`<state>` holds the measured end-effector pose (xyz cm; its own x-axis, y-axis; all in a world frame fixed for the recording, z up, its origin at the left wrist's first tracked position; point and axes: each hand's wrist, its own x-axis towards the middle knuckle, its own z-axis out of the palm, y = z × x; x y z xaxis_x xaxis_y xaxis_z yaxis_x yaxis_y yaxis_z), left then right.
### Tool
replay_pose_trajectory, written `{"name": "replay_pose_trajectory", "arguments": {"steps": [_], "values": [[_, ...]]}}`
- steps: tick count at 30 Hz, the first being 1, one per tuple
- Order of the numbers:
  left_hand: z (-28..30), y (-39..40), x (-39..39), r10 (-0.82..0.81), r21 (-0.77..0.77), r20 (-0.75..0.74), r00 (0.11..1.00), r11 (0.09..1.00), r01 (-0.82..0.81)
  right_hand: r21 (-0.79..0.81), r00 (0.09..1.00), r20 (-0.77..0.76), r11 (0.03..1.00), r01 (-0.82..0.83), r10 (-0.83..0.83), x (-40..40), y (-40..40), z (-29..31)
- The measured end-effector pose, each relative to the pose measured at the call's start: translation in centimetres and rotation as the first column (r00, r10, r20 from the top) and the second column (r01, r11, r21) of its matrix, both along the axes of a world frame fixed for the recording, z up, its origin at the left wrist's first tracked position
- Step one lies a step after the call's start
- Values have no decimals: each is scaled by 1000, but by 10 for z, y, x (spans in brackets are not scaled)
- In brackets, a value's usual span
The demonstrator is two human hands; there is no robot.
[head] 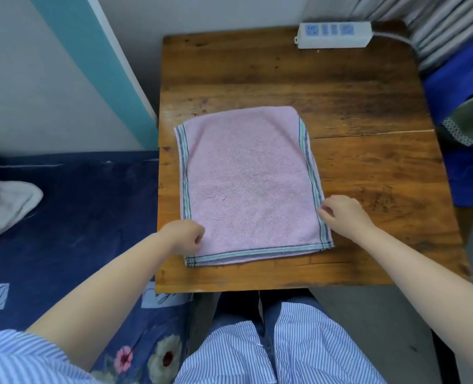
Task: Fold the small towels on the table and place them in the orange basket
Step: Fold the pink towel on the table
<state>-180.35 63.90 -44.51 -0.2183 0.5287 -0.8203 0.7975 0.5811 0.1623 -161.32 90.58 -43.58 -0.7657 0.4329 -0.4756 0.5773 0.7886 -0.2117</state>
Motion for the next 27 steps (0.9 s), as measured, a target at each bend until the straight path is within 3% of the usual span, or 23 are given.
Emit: {"name": "replay_pose_trajectory", "arguments": {"steps": [3,8,9,12,14,18,20,22,25,27], "values": [[2,27,-17,105,171,-84,991,981,-89,-50,969,-155,981,187,-192,-28,22,0],[-1,76,-41,363,394,-135,922,873,-286,-129,914,-219,939,319,-340,-78,55,2],[-2,85,-44,395,411,-141,908,857,-309,-203,874,-213,895,398,-437,-87,62,0],[-10,111,-59,468,484,-171,867,807,-340,-491,665,-86,612,620,-742,-117,79,-2],[-17,128,-68,511,531,-196,837,773,-347,-523,667,-13,573,631,-745,-133,87,-5],[-32,155,-80,538,572,-239,808,750,-331,-479,772,-110,714,511,-626,-148,73,-11],[-39,161,-85,546,602,-243,802,733,-317,-304,882,-180,878,371,-435,-148,52,-21],[-46,163,-92,551,557,-233,801,751,-354,-98,941,-274,979,179,-199,-148,31,-31],[-58,155,-99,524,533,-256,812,778,-333,51,907,-419,996,69,-42,-146,23,-44],[-63,150,-99,512,564,-265,817,770,-300,36,878,-475,996,84,-57,-141,32,-49]]}}
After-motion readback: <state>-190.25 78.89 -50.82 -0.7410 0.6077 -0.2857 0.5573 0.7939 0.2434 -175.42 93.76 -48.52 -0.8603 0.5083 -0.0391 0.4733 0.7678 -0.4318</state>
